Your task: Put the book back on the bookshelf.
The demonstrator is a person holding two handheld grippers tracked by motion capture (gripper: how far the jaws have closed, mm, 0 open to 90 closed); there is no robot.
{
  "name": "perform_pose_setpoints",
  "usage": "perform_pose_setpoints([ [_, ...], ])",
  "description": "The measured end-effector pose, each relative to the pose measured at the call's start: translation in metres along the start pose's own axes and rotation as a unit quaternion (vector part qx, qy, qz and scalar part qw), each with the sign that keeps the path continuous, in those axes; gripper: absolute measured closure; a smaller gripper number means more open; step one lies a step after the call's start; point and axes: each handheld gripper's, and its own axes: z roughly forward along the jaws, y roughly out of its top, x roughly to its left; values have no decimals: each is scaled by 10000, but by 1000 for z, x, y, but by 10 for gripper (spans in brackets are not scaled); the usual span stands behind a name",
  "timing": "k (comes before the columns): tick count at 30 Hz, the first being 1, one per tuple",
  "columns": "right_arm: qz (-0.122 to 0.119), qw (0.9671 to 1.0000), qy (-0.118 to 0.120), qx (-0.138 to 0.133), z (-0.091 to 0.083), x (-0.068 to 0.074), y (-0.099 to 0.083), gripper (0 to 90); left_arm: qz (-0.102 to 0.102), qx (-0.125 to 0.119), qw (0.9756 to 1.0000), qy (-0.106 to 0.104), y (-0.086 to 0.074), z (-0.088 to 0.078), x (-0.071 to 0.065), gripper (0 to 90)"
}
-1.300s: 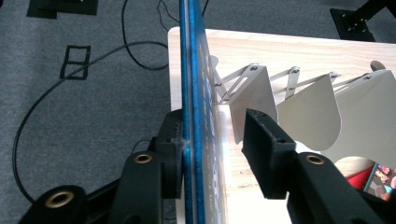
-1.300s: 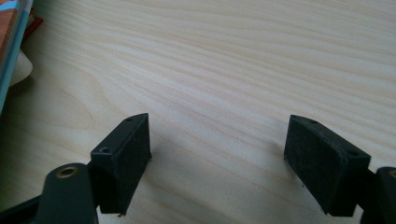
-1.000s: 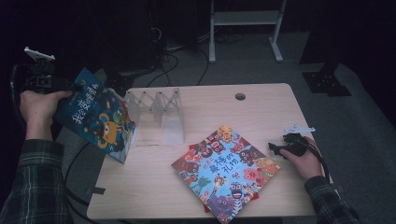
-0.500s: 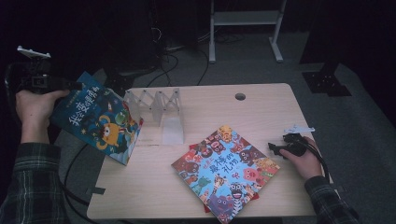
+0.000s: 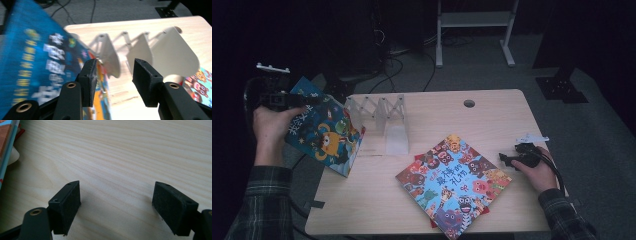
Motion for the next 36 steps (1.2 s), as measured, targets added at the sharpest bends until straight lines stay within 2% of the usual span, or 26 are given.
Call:
perform_pose_setpoints([
  [2, -4, 10000, 8, -8, 0, 0, 0, 211, 119, 31, 9999, -98, -7, 8, -11, 534],
  [7, -1, 10000, 17, 0, 0, 1, 0, 211, 265, 72, 9993, -238, -17, 18, -25, 534],
  [8, 2, 10000, 20, -1, 0, 1, 0, 209, 330, 52, 9990, -296, -22, 21, -32, 533],
  [11, 16, 10000, 5, 16, 0, 0, -1, 191, 466, 15, 9982, -373, -30, 25, -44, 523],
  [12, 19, 10000, 6, 14, 0, 0, -1, 191, 466, 15, 9982, -373, -30, 25, -44, 516],
  [13, 18, 10000, 4, 14, 0, 0, -1, 191, 560, -1, 9976, -418, -35, 28, -53, 516],
  [14, 18, 10000, 4, 14, 0, 0, -1, 191, 560, -1, 9976, -418, -35, 28, -53, 516],
  [15, 16, 10000, 8, 16, 0, 0, -1, 184, 660, 54, 9965, -510, -41, 33, -62, 516],
  [16, 4, 10000, 22, 25, 0, 0, -1, 177, 660, 54, 9965, -510, -41, 33, -62, 512],
  [17, -12, 10000, 27, 25, 0, 0, -1, 174, 740, 77, 9956, -561, -48, 37, -70, 506],
  [21, -34, 10000, 49, 34, 0, 0, -1, 151, 814, 146, 9945, -646, -57, 44, -80, 497],
  [22, -21, 10000, 47, 56, 1, 0, -1, 119, 856, 151, 9937, -712, -63, 49, -88, 497],
  [23, -21, 10000, 47, 56, 1, 0, -1, 119, 856, 151, 9937, -712, -63, 49, -88, 493],
  [26, -31, 10000, 56, 75, 1, 0, -1, 117, 955, 148, 9924, -757, -72, 56, -99, 475],
  [29, -35, 9999, 59, 76, 1, 0, -1, 117, 1061, 229, 9902, -884, -84, 67, -113, 450],
  [31, -35, 9999, 59, 77, 1, 0, -1, 118, 1107, 254, 9896, -885, -87, 70, -117, 421],
  [34, -35, 10000, 39, 71, 0, 0, -1, 119, 1240, 193, 9864, -1066, -100, 81, -130, 385],
  [36, -32, 10000, 33, 73, 0, -1, -1, 119, 1229, 182, 9858, -1129, -103, 85, -132, 371],
])
